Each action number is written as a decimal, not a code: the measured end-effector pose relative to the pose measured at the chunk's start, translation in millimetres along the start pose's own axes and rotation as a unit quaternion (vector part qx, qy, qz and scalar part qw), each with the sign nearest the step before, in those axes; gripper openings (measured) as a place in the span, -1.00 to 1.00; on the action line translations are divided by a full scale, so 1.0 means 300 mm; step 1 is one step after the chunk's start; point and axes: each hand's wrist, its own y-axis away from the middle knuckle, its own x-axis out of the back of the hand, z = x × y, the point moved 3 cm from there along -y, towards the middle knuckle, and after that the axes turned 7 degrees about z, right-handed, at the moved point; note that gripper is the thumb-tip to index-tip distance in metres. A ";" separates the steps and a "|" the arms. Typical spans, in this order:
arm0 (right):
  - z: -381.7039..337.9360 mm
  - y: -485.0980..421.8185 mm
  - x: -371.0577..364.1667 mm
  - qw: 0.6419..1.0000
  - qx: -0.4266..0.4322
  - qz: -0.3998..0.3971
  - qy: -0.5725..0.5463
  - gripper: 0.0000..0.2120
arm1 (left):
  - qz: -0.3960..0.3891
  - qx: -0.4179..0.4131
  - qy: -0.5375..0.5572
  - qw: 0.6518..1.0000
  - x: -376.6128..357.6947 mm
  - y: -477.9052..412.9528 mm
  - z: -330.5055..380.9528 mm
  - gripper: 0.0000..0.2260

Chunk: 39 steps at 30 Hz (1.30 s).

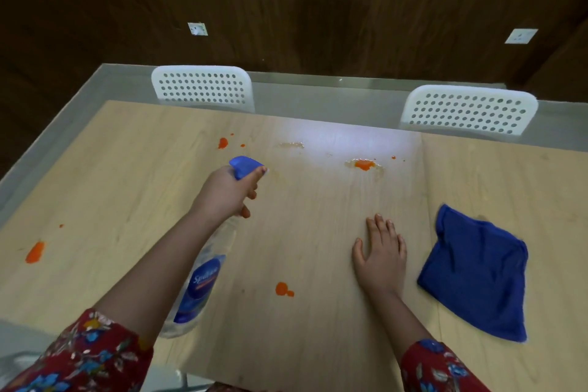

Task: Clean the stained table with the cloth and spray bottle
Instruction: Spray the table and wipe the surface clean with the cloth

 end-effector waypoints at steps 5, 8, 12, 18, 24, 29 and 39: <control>0.003 -0.004 0.001 1.000 0.003 0.007 -0.011 -0.40 | -0.023 -0.024 0.017 0.999 -0.066 0.094 0.047 -0.59; 0.006 -0.007 0.017 0.996 -0.022 0.032 -0.076 -0.50 | -0.039 -0.042 0.026 0.998 -0.107 0.140 0.063 -0.58; 0.019 0.020 0.054 0.943 -0.126 0.103 -0.291 -0.56 | -0.064 -0.054 0.019 0.996 -0.172 0.209 0.068 -0.62; 0.034 -0.002 0.124 0.833 -0.218 0.064 -0.504 -0.63 | -0.119 -0.055 0.013 0.991 -0.267 0.324 0.066 -0.63; 0.133 0.063 0.201 0.841 -0.248 0.059 -0.478 -0.63 | -0.156 -0.074 -0.017 0.985 -0.287 0.389 0.008 -0.73; 0.183 0.157 0.184 0.921 -0.166 0.030 -0.350 -0.59 | -0.140 -0.039 -0.032 0.989 -0.258 0.406 -0.087 -0.68; 0.154 0.236 0.129 0.991 -0.027 0.021 -0.127 -0.57 | 0.003 0.008 0.024 1.000 -0.113 0.382 -0.214 -0.77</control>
